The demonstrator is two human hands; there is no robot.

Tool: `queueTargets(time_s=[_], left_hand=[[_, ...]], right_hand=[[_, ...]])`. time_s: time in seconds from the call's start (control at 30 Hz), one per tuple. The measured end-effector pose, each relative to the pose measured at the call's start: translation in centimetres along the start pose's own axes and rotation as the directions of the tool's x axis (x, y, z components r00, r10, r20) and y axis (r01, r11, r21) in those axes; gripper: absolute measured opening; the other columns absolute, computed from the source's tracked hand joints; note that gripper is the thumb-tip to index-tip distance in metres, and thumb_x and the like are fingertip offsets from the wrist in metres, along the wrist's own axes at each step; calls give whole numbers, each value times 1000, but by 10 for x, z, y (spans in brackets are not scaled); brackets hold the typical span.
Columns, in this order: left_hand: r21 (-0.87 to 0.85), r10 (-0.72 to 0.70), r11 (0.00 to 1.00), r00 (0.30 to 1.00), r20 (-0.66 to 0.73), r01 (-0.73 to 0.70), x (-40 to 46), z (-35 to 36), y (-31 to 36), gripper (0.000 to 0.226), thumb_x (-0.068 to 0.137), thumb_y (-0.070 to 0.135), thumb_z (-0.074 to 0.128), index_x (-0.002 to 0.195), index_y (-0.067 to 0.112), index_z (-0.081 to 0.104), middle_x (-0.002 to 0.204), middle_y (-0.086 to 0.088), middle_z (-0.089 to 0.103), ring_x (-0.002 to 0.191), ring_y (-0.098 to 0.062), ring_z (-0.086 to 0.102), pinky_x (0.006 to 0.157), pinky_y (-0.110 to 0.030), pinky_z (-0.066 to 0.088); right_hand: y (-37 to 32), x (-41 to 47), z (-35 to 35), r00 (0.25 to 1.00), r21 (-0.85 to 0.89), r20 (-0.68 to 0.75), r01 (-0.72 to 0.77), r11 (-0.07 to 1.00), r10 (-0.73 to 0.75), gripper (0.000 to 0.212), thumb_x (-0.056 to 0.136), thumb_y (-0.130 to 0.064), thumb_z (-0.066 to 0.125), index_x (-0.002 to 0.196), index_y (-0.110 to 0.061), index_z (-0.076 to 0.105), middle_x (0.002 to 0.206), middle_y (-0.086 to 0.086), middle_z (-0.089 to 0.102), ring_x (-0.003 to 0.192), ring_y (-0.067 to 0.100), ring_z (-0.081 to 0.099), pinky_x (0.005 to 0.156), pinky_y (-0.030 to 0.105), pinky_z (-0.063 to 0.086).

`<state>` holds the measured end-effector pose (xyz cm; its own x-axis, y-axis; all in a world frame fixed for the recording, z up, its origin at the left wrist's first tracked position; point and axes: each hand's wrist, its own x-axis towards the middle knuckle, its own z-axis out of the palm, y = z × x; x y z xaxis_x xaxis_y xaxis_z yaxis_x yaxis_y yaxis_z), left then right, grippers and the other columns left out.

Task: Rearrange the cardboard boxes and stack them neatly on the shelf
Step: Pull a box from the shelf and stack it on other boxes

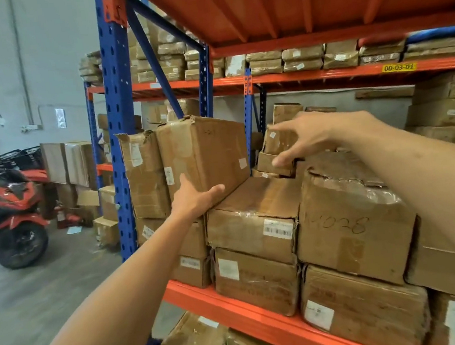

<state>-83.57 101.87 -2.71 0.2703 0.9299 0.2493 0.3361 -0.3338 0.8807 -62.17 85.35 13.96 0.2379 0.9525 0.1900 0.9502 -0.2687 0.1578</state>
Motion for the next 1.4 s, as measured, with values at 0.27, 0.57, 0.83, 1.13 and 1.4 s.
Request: queueTargets(time_s=[0.27, 0.57, 0.83, 1.13, 1.4], left_hand=[[-84, -113, 987, 968, 222, 134, 41, -26, -40, 153, 65, 72, 80, 148, 29, -41, 168, -11, 19, 143, -38, 39, 105, -57, 47], [-159, -97, 974, 930, 355, 162, 78, -14, -65, 156, 54, 85, 75, 135, 41, -50, 166, -17, 20, 147, -35, 33, 118, -53, 32], [-268, -130, 949, 980, 153, 168, 90, 4, -70, 138, 56, 87, 71, 150, 50, -24, 152, -33, 13, 106, -38, 48, 103, -51, 42], [-355, 224, 916, 972, 66, -187, 84, 14, -61, 129, 61, 63, 87, 152, 60, -5, 158, -17, -1, 134, -45, 39, 107, -46, 40], [-57, 622, 783, 780, 69, -619, 92, 19, -50, 110, 79, 44, 83, 148, 70, 1, 160, -4, -2, 138, -48, 31, 113, -56, 37]], right_hand=[[-108, 98, -2, 990, 24, -107, 98, 995, -95, 127, 46, -99, 64, 152, -66, 1, 172, -1, -10, 155, 40, 9, 112, 71, 30], [-187, 189, 12, 962, -112, -212, 149, 983, -170, 113, 70, -76, 75, 161, -48, 15, 172, 9, 5, 156, 37, -7, 120, 69, 7], [-180, 201, 12, 943, -261, -285, 99, 960, -175, 114, 70, -82, 70, 156, -59, -2, 139, 14, 43, 127, 35, 46, 87, 46, 40], [-125, 161, -7, 977, -305, -210, -17, 952, -50, 129, 60, -87, 72, 145, -68, -23, 117, 15, 42, 93, 31, 50, 77, 42, 42], [-55, 88, 42, 938, -8, -304, -178, 984, 167, 105, 61, -90, 68, 140, -49, 12, 102, 10, 57, 89, 33, 58, 79, 45, 47]])
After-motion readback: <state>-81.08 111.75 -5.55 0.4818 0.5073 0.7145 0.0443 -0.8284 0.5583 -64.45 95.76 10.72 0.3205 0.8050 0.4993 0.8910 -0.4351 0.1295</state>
